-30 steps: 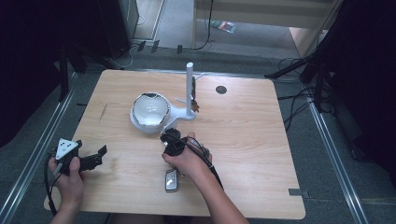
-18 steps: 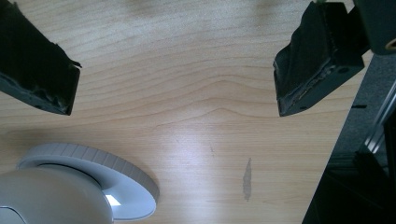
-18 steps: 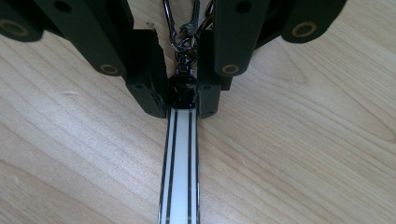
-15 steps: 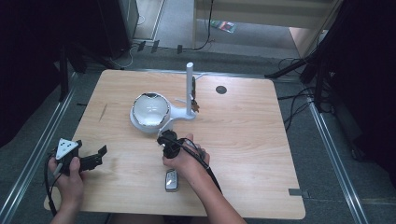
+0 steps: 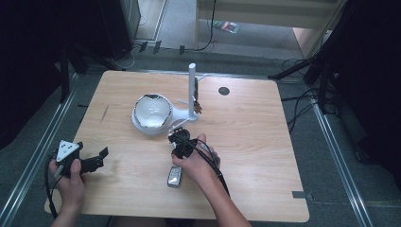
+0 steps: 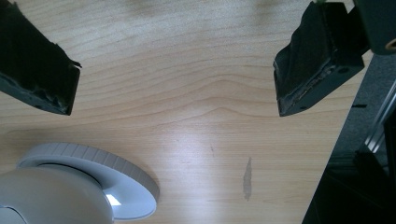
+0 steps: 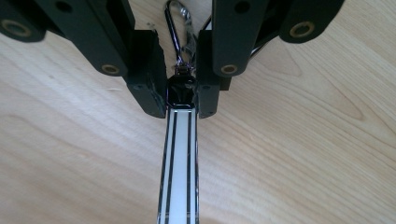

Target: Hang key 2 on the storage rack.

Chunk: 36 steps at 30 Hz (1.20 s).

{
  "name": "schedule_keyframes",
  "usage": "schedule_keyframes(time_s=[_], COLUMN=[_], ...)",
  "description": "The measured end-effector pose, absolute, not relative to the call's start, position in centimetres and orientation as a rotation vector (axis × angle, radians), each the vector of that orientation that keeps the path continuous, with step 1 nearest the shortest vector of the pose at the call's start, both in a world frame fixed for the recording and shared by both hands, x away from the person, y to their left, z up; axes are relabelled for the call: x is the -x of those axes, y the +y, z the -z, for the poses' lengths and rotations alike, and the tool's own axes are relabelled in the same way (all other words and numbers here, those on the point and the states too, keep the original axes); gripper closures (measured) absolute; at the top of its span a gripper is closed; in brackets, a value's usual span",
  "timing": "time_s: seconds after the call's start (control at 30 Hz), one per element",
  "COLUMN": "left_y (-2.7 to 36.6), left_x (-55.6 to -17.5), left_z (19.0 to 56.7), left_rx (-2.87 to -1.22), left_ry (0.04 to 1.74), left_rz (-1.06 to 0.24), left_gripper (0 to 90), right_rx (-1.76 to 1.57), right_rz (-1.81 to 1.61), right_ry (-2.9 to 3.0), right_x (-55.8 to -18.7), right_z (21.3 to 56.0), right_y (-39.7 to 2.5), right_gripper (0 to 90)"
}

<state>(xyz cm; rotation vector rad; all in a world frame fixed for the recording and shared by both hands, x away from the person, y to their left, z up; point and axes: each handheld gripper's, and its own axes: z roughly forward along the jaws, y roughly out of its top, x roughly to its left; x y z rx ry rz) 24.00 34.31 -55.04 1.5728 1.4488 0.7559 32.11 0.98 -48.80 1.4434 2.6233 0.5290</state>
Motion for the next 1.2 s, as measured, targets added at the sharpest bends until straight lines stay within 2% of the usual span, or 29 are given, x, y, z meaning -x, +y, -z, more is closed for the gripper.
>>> schedule_keyframes(time_s=[0.6, 1.2], left_y=[34.3, 34.3], left_x=[-24.0, -24.0], left_z=[55.0, 55.0], left_rx=[-1.576, -1.570], left_ry=[1.450, 1.453], left_rz=[-0.756, -0.758], left_gripper=[0.7, 0.7], right_rx=[-1.342, -1.224], right_rz=[-0.888, -1.128], right_ry=[2.387, 2.201], right_x=[-31.4, -31.7], right_z=[45.2, 43.7], right_y=[-2.0, -4.4], right_gripper=[75.9, 75.9])
